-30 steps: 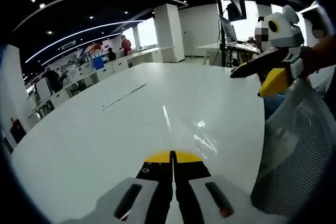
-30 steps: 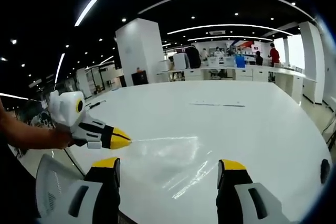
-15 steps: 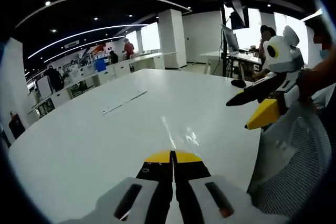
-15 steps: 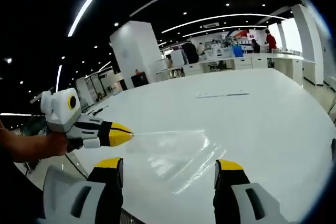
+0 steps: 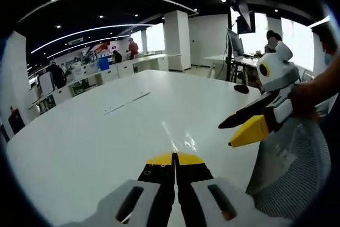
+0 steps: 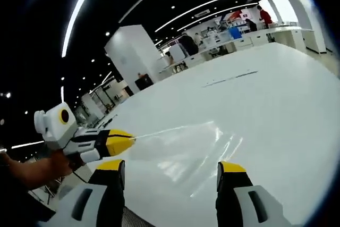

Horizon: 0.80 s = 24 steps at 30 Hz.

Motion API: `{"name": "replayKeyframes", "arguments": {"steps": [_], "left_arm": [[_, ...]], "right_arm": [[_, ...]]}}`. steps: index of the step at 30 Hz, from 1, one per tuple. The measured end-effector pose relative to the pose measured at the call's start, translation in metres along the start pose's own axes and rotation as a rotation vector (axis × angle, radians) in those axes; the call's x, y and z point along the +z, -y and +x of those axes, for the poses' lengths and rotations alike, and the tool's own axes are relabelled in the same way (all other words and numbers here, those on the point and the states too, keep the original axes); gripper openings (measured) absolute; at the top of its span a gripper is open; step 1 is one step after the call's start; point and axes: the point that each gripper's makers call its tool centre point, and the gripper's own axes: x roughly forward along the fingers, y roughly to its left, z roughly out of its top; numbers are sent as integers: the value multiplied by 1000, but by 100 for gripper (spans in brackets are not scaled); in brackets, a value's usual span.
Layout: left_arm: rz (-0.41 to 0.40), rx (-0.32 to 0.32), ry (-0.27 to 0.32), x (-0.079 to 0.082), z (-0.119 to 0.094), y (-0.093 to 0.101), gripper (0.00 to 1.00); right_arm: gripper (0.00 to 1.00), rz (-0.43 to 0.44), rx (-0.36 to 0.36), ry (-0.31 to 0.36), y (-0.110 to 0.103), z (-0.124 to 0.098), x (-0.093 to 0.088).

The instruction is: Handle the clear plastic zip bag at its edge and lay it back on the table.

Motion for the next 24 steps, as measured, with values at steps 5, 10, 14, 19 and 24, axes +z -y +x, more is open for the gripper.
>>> {"name": "replayKeyframes", "arguments": {"steps": [5,10,14,19,24], "left_arm": [[-19,-4,0,0,-2,2,0],[-36,6,-30,-9,-4,0,0],[-62,6,-43,-13,-7,1,0],[-44,23,-106,-33,-5,-4,0],[-2,9,-165,-54,-2,-1,0]], "right_arm": [[69,64,26,4,-4,7,-3],[66,33,25,-23,-8,14,-12],[65,42,33,-39,-10,20,-19],[65,51,35,-51,-11,23,-21],[65,56,33,-56,-7,25,-24]]}}
